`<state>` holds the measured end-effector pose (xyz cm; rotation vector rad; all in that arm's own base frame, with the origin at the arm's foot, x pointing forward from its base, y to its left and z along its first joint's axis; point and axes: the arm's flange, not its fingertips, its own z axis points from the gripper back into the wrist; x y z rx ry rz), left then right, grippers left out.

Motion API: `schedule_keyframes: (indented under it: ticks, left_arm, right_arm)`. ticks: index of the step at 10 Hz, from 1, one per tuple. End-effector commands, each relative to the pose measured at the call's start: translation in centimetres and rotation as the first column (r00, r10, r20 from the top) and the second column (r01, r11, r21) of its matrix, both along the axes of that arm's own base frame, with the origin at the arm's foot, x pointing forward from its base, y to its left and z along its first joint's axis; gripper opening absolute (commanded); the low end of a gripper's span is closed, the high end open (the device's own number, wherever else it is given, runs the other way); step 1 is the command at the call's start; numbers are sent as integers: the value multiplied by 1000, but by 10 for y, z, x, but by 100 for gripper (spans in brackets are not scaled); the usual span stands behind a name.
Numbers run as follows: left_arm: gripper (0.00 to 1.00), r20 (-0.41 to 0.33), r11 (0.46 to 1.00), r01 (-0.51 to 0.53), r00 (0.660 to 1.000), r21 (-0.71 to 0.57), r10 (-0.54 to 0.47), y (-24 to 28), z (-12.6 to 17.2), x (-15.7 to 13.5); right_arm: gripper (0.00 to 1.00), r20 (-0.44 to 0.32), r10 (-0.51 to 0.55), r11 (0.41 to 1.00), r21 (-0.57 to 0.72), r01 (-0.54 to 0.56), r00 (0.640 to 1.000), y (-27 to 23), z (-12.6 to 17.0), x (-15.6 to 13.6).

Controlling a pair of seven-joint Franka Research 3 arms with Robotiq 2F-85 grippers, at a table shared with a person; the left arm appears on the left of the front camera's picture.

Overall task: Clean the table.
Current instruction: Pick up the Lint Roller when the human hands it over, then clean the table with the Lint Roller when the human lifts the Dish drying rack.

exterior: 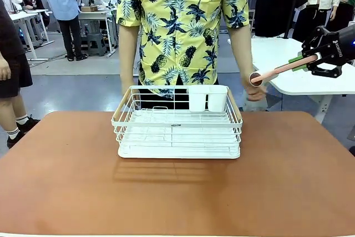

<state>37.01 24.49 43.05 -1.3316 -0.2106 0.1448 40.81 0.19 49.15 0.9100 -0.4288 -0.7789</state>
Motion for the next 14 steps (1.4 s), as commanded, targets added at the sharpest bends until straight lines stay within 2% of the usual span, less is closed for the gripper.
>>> schedule_keyframes:
  ticks: [1,14]
  left_arm:
    - [100,5,1000,0,1000,-5,0,0,0,-4]
    - [100,5,1000,0,1000,-5,0,0,0,-4]
  right_arm:
    - [0,2,0,1000,1,0,1000,1,1,0]
    - [0,2,0,1000,1,0,1000,1,1,0]
